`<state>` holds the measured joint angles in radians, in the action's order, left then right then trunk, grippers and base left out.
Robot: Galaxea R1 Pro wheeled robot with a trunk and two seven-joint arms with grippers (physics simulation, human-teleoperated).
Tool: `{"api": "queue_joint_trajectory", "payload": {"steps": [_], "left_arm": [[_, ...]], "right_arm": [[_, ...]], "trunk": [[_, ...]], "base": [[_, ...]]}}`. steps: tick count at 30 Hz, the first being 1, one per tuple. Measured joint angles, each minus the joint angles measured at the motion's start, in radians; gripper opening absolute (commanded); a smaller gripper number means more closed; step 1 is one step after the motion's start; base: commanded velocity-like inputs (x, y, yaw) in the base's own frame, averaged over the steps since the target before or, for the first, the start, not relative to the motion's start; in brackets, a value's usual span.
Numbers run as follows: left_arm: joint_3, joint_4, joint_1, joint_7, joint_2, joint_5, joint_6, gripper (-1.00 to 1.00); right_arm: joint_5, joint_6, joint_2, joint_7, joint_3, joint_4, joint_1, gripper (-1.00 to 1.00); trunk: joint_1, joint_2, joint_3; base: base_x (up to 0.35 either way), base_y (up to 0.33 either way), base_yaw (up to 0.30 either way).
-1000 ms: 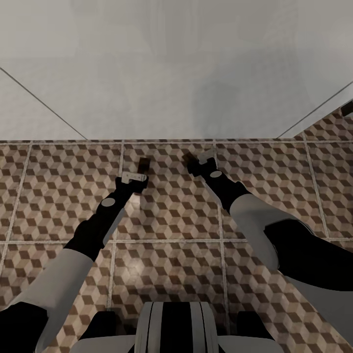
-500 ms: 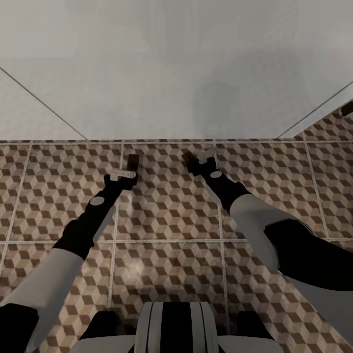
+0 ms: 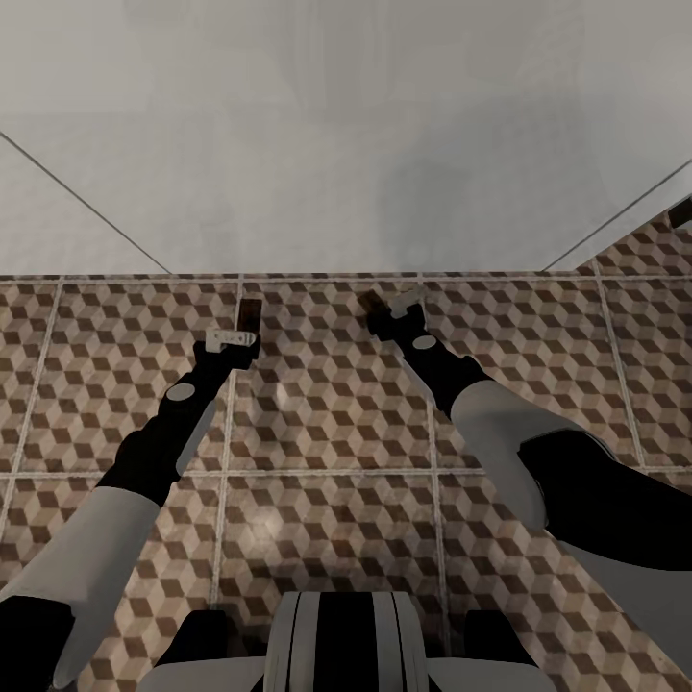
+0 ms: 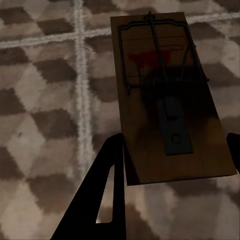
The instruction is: Take the four mousetraps from the cabinet in the bathroom and place them on the bathroom floor. Make sure all four end up on the same floor surface, and ensure that at least two of them are either under or directly next to the same bathroom sink.
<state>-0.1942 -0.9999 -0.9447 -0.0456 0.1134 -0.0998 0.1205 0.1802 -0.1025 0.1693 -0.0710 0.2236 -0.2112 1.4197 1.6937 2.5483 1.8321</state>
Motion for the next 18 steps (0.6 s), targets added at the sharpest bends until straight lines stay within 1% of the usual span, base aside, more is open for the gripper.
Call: {"api": "queue_joint_trajectory", "payload": {"steps": [3,5,9,12,18], "left_arm": [[-0.001,-0.002,0.000,-0.001,-0.001,0.000,0.001,-1.00],[-0.002,-0.004,0.000,-0.001,-0.002,0.000,0.001,-1.00],[-0.004,-0.020,0.000,-0.001,-0.003,0.000,0.002,-1.00],[-0.004,-0.038,0.000,-0.001,-0.003,0.000,0.005,-1.00],[-0.006,-0.067,0.000,-0.001,-0.003,-0.002,0.010,-1.00]], "right_arm": [[0.000,-0.086,0.001,-0.041,0.000,0.004,0.000,-1.00],[-0.001,-0.126,0.002,-0.062,0.000,0.016,0.000,-1.00],[-0.002,-0.178,0.002,-0.079,-0.002,0.061,0.000,-1.00],[-0.002,-0.194,0.003,-0.081,-0.002,0.074,0.000,-1.00],[-0.003,-0.198,0.004,-0.081,-0.002,0.091,0.000,-1.00]], "trunk": [[0.000,0.000,0.000],[0.000,0.000,0.000],[0.000,0.000,0.000],[0.000,0.000,0.000],[0.000,0.000,0.000]], "base": [[0.000,0.000,0.000],[0.000,0.000,0.000],[0.000,0.000,0.000],[0.000,0.000,0.000],[0.000,0.000,0.000]]}}
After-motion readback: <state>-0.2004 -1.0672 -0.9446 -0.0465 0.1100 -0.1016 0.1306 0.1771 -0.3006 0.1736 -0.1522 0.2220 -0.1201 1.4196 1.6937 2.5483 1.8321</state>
